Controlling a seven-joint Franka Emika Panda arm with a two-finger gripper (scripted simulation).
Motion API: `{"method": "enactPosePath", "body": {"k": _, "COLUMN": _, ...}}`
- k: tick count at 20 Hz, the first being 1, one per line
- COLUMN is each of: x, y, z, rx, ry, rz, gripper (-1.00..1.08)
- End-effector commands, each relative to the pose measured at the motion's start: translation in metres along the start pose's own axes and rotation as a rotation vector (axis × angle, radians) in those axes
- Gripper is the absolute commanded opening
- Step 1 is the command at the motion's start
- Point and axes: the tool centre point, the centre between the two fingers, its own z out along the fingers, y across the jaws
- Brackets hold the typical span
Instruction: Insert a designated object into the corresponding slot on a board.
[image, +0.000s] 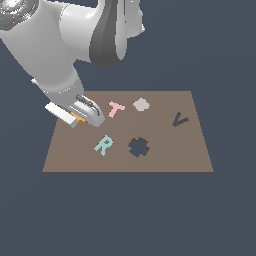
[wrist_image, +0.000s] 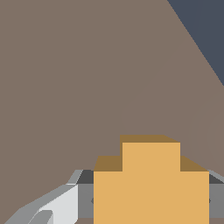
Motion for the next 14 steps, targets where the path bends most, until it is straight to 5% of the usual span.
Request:
{"method": "enactPosePath", "body": {"k": 1, "x": 0.0, "y": -0.001, "z": 0.0, "rx": 0.0, "ry": 0.0, "rz": 0.0, "gripper": -1.0}}
{"method": "enactPosePath", "body": {"k": 7, "x": -0.002, "y": -0.018, "z": -0.001, "rx": 0.0, "ry": 0.0, "rz": 0.002, "gripper": -1.0}}
{"method": "enactPosePath", "body": {"k": 14, "x": -0.009, "y": -0.072, "z": -0.003, "rx": 0.0, "ry": 0.0, "rz": 0.007, "gripper": -1.0}}
